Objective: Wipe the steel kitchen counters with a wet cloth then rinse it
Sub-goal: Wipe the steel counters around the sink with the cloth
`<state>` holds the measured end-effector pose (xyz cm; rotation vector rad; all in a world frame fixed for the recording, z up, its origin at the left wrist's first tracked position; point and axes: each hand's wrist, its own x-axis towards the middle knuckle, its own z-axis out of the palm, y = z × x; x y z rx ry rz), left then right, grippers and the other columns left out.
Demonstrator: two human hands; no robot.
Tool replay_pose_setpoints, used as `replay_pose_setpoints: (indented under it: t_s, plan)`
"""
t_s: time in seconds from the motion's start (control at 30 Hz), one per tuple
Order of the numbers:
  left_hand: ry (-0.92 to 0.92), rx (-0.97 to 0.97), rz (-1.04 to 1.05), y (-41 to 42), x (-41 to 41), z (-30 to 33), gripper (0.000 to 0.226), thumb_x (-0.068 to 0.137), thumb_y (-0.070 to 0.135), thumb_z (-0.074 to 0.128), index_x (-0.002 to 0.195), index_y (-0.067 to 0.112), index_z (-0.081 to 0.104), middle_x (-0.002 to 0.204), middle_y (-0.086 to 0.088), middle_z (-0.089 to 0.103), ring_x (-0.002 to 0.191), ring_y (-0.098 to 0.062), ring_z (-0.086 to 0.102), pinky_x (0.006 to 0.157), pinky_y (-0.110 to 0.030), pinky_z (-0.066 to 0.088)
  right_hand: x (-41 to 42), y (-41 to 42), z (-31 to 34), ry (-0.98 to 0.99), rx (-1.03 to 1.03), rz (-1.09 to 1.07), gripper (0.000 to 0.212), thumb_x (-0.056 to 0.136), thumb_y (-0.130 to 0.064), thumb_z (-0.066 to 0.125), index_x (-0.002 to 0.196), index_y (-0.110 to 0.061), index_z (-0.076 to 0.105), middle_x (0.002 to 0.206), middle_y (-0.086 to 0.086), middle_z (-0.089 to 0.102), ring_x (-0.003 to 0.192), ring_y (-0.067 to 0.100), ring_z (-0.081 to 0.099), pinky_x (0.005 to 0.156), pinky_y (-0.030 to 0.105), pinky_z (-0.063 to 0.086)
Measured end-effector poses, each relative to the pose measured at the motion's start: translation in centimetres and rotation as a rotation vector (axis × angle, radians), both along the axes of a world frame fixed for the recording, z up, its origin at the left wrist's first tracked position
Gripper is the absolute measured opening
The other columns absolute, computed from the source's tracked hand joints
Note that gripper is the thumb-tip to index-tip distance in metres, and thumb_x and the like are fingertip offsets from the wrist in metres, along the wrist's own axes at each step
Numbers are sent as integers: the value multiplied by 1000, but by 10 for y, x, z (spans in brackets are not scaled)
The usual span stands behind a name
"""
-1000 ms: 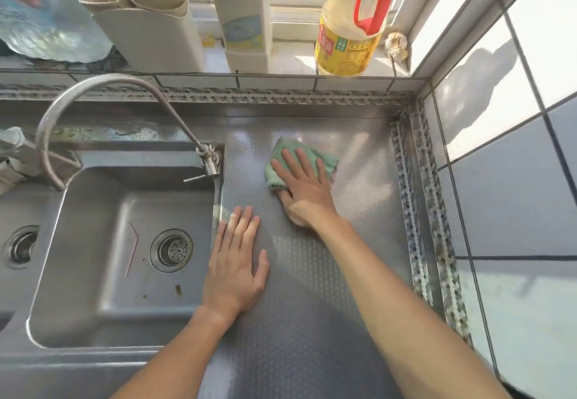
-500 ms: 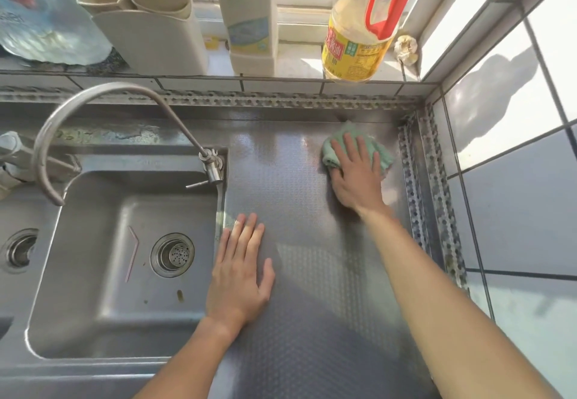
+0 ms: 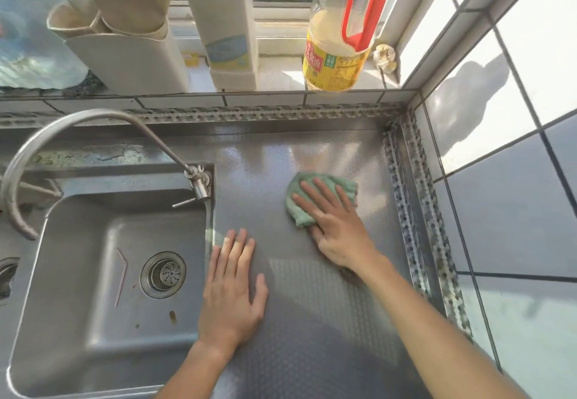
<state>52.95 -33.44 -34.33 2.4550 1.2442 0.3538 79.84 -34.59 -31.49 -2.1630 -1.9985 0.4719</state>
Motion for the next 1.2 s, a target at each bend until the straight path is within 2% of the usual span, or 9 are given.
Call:
replay_pose_setpoints:
  t_s: [0.13, 0.3, 0.5, 0.67, 0.73, 0.87, 0.97, 1.07, 1.2]
  plan:
    - [6, -4, 6, 0, 0, -1, 69, 97, 34, 48, 162, 13, 35, 175, 1, 20, 163, -22, 16, 131, -52, 17, 68, 13, 4, -15, -9, -444, 58, 107, -32, 37, 162, -31, 20, 172, -1, 8, 159, 22, -2, 128, 51, 0]
    - [11, 1, 4, 0, 0, -1, 69, 97, 33, 48, 162, 12, 35, 175, 0, 20, 163, -23, 15, 131, -52, 16, 52, 83, 0, -46, -22, -621, 58, 104, -32, 43, 160, -29, 28, 171, 9, 13, 158, 34, 3, 126, 58, -1]
    - [21, 12, 2, 1, 1, 2, 68, 97, 32, 48, 160, 10, 38, 174, -3, 24, 163, -24, 15, 131, -54, 18, -67, 120, 2, 11, 20, -172, 59, 103, -35, 48, 159, -36, 30, 172, 1, 13, 159, 30, -1, 124, 54, -10]
    - [16, 36, 8, 1, 2, 4, 67, 96, 32, 48, 158, 7, 40, 171, -7, 31, 163, -23, 17, 130, -55, 19, -80, 74, 2, 20, -30, 194, 72, 96, -11, 52, 158, -39, 30, 171, -8, 12, 159, 19, -1, 124, 46, -15]
    - [4, 46, 6, 1, 1, 4, 66, 96, 31, 48, 157, 6, 42, 171, -8, 32, 163, -23, 18, 130, -55, 19, -58, 27, -1, 9, -51, 120, 76, 94, -11, 54, 159, -41, 27, 171, -10, 11, 159, 17, -2, 122, 41, -16]
    - [-5, 28, 3, 0, 1, 6, 66, 97, 32, 48, 158, 6, 41, 172, -7, 30, 163, -23, 15, 132, -52, 15, -5, -70, 1, 15, 11, -386, 71, 96, -13, 55, 159, -34, 29, 171, -5, 14, 159, 20, 0, 128, 50, -4]
    - [-4, 18, 3, -1, 1, 8, 66, 98, 32, 47, 158, 6, 40, 171, -8, 31, 163, -23, 15, 132, -52, 15, -19, -89, 0, -38, -13, -580, 63, 104, -23, 49, 161, -31, 24, 172, -1, 8, 159, 25, -4, 127, 55, -5]
    - [-11, -1, 6, -1, 3, 10, 65, 99, 33, 46, 158, 7, 40, 171, -8, 31, 163, -24, 16, 132, -51, 14, -81, -93, 1, -18, -20, -513, 64, 104, -31, 47, 162, -36, 20, 172, -3, 4, 159, 25, -7, 126, 51, -11]
    - [-17, -6, -8, -1, 1, 11, 64, 102, 33, 46, 159, 6, 38, 171, -10, 30, 163, -26, 16, 133, -50, 12, -139, -150, 6, 18, -58, -109, 71, 90, -25, 41, 160, -33, 30, 171, -4, 14, 159, 23, 0, 127, 51, -4]
